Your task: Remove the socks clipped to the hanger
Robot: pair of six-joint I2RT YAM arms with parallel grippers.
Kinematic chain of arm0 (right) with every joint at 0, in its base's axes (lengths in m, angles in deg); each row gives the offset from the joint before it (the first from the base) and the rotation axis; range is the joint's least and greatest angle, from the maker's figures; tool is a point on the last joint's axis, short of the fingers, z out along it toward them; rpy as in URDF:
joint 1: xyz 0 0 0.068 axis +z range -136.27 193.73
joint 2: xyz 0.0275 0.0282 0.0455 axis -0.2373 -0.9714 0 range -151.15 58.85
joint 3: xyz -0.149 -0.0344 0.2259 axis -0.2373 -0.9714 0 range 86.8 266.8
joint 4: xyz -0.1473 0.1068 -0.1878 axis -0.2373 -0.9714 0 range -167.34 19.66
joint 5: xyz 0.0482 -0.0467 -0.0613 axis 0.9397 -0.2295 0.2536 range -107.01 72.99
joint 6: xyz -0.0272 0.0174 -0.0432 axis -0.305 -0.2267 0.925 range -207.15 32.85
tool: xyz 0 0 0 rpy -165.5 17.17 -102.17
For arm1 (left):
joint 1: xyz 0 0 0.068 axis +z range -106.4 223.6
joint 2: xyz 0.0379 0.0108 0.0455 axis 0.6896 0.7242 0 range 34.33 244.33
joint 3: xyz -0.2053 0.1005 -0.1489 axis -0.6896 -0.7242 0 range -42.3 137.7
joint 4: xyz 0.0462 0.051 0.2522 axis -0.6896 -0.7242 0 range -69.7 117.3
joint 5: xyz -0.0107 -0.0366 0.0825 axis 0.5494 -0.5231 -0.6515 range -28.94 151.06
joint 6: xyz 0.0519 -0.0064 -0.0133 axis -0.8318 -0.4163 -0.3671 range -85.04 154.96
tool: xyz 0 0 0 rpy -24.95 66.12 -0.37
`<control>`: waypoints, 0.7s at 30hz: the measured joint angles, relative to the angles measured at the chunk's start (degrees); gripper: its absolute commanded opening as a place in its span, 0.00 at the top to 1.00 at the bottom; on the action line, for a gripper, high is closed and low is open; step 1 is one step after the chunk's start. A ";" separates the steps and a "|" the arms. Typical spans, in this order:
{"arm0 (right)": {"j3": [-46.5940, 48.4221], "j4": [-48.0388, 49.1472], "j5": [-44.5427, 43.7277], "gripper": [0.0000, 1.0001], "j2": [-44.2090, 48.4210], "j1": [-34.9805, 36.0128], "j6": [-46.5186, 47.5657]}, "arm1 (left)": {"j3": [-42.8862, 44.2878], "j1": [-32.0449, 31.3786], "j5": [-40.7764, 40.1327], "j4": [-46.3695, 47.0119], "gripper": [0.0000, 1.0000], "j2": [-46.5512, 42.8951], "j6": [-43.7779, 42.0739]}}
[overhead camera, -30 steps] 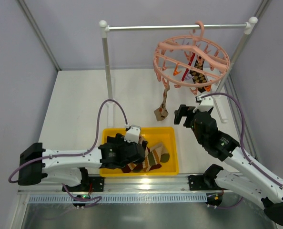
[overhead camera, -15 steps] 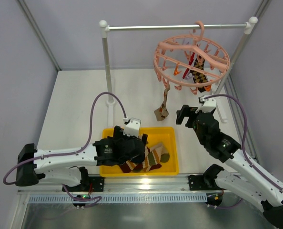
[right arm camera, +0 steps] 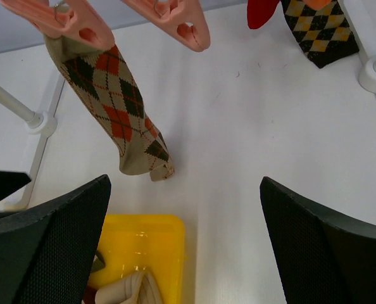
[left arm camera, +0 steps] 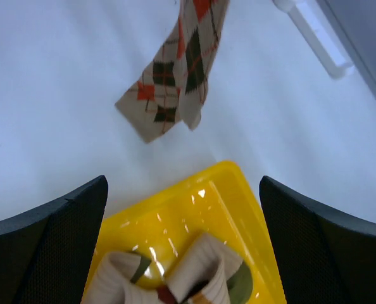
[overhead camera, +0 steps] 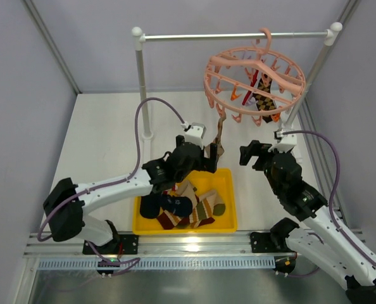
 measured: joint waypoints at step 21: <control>-0.04 -5.09 -3.26 0.00 9.97 -0.57 0.63 | 7.78 9.53 12.87 26.43 0.75 27.28 -2.82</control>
